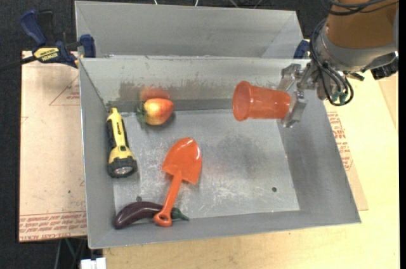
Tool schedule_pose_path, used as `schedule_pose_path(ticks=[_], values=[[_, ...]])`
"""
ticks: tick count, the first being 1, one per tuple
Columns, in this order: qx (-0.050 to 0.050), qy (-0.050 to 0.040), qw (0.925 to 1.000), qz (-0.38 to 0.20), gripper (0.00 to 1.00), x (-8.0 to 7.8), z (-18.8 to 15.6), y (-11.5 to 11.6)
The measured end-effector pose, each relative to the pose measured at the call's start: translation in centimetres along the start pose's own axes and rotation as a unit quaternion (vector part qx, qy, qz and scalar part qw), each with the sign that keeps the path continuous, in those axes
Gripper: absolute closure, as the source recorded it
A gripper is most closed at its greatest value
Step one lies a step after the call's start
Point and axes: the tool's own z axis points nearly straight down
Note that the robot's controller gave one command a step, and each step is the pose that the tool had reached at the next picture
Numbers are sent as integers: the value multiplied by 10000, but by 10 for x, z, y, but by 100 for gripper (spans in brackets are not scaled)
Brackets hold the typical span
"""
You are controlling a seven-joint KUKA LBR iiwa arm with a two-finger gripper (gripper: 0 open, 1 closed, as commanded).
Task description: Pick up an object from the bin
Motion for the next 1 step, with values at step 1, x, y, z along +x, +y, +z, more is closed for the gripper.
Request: schedule_pose_path(ticks=[1], values=[[-4,0,9995,-312,100,-4,0,3]])
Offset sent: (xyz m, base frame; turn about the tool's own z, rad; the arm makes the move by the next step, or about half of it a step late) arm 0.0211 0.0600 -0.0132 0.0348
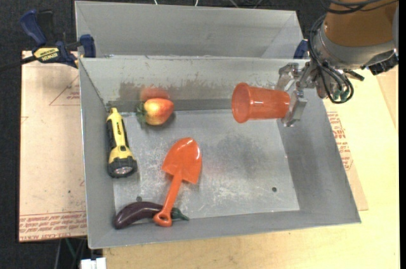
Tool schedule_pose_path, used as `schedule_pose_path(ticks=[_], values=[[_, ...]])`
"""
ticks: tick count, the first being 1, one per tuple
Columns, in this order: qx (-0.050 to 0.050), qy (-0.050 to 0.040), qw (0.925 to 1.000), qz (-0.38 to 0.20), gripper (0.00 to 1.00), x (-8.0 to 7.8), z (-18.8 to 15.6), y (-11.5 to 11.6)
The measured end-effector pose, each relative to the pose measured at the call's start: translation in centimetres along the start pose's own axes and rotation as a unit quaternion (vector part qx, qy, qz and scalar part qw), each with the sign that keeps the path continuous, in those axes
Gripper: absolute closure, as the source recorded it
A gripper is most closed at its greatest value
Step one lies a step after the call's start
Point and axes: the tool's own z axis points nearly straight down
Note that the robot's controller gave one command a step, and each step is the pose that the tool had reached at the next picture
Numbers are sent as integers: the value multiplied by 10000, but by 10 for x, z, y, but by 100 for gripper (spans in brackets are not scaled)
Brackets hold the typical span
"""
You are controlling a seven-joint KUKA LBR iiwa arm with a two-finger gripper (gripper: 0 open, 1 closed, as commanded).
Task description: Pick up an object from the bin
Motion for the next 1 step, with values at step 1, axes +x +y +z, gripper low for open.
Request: schedule_pose_path(ticks=[1], values=[[-36,-10,9990,447,100,-12,15,64]])
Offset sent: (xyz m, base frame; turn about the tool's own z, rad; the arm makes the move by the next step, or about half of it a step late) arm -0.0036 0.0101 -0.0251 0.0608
